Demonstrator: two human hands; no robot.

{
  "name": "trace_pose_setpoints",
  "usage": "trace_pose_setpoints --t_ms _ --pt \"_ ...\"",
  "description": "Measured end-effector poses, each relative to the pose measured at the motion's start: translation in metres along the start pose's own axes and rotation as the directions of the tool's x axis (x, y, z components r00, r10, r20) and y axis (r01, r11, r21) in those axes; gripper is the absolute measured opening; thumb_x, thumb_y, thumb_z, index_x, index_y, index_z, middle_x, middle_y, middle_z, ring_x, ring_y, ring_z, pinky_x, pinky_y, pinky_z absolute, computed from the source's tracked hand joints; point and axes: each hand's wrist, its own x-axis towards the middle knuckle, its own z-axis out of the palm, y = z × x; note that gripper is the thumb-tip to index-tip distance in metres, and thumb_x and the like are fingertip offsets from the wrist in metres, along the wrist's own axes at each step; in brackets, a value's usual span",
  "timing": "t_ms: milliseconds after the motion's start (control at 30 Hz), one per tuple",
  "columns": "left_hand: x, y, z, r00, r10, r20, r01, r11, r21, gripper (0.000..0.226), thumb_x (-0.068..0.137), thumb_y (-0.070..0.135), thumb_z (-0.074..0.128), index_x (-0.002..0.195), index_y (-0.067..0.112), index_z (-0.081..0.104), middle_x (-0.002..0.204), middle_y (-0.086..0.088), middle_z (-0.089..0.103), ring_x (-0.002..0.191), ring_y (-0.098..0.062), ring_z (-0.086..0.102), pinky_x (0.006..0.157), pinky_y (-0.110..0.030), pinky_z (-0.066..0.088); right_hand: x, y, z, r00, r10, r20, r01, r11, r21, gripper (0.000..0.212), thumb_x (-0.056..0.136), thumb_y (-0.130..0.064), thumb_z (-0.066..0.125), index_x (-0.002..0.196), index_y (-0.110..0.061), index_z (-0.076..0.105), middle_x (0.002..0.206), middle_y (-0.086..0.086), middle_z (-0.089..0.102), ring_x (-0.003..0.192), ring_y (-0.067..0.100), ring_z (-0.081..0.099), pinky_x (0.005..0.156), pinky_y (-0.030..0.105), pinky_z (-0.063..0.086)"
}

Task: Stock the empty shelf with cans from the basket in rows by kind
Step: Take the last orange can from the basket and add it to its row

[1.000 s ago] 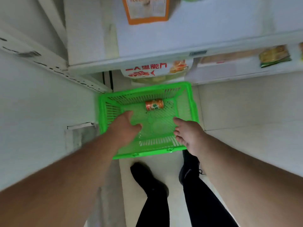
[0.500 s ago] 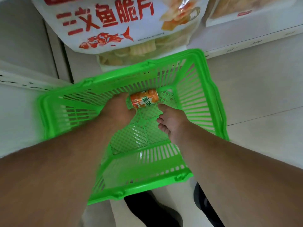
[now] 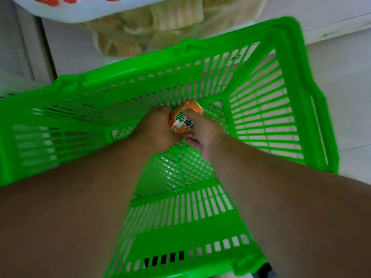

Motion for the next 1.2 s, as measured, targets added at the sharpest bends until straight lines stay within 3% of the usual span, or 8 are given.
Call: trace_pose_setpoints --t_ms 167,300,533,667,800,900,1033,1200 --pt "-0.061 0.028 -0.024 0.997 -0.078 0.025 0.082 0.930 -0.358 0.034 0.066 0.015 0.091 0.089 0.021 0.068 0.086 0.002 0.074 0.072 -0.012 0.068 0.070 -0.023 0.052 -0.060 -0.012 -0.022 0.991 -0.095 0.091 0.096 0.995 0.001 0.056 0.073 -0.054 0.086 0.111 -0.016 0.071 0.108 0.005 0.079 0.102 0.021 0.075 0.098 0.042 0.060" --pt "-0.132 0.081 -0.074 0.994 -0.110 0.006 0.099 0.866 -0.489 0.043 0.068 0.012 0.091 0.081 0.029 0.054 0.078 0.012 0.065 0.063 -0.003 0.059 0.057 -0.008 0.044 -0.148 -0.042 -0.048 0.976 -0.150 0.159 0.164 0.984 -0.075 0.041 0.081 -0.046 0.084 0.101 -0.013 0.073 0.104 0.008 0.080 0.102 0.024 0.077 0.101 0.044 0.058" --pt "-0.248 0.183 -0.187 1.000 -0.026 -0.015 0.013 0.831 -0.557 0.047 0.073 0.008 0.088 0.104 0.023 0.056 0.082 0.015 0.062 0.056 0.019 0.056 0.056 0.000 0.040 -0.351 -0.123 -0.088 0.944 -0.276 0.179 0.299 0.946 -0.122 0.022 0.088 -0.036 0.080 0.085 -0.015 0.072 0.116 0.025 0.073 0.095 0.028 0.072 0.108 0.052 0.051" --pt "-0.313 0.236 -0.254 1.000 0.011 -0.028 -0.025 0.804 -0.594 0.055 0.070 0.024 0.090 0.115 0.021 0.059 0.096 0.008 0.071 0.074 0.005 0.062 0.062 -0.005 0.044 -0.462 -0.165 -0.104 0.915 -0.371 0.161 0.392 0.911 -0.128 0.024 0.084 -0.036 0.084 0.085 -0.015 0.072 0.113 0.023 0.075 0.098 0.028 0.075 0.105 0.052 0.054" --pt "-0.391 0.284 -0.316 0.995 0.052 -0.080 -0.090 0.772 -0.629 0.049 0.068 0.025 0.090 0.106 0.026 0.060 0.096 0.007 0.074 0.086 -0.009 0.070 0.077 -0.018 0.053 -0.575 -0.193 -0.124 0.872 -0.460 0.170 0.485 0.860 -0.161 0.028 0.081 -0.039 0.086 0.073 -0.017 0.072 0.104 0.023 0.077 0.093 0.027 0.076 0.102 0.052 0.056" --pt "-0.447 0.315 -0.359 0.991 0.109 -0.082 -0.136 0.741 -0.657 0.046 0.071 0.016 0.089 0.108 0.023 0.062 0.093 0.006 0.075 0.081 -0.006 0.069 0.072 -0.014 0.051 -0.650 -0.205 -0.139 0.841 -0.504 0.194 0.533 0.835 -0.141 0.022 0.085 -0.037 0.082 0.078 -0.018 0.074 0.100 0.016 0.080 0.099 0.025 0.077 0.101 0.046 0.057" --pt "-0.518 0.354 -0.413 0.975 0.167 -0.146 -0.222 0.722 -0.656 0.042 0.073 0.008 0.087 0.105 0.019 0.062 0.086 0.008 0.072 0.067 0.007 0.063 0.060 -0.005 0.045 -0.741 -0.219 -0.154 0.789 -0.583 0.196 0.608 0.787 -0.104 0.027 0.087 -0.036 0.080 0.097 -0.011 0.076 0.100 0.013 0.081 0.100 0.028 0.077 0.102 0.049 0.057" --pt "-0.577 0.394 -0.463 0.942 0.221 -0.252 -0.334 0.678 -0.655 0.051 0.066 0.021 0.091 0.108 0.027 0.063 0.095 0.004 0.076 0.086 -0.014 0.072 0.077 -0.028 0.058 -0.835 -0.238 -0.167 0.704 -0.694 0.149 0.708 0.702 -0.074 0.031 0.086 -0.035 0.082 0.101 -0.009 0.077 0.104 0.020 0.078 0.104 0.036 0.075 0.101 0.052 0.057"
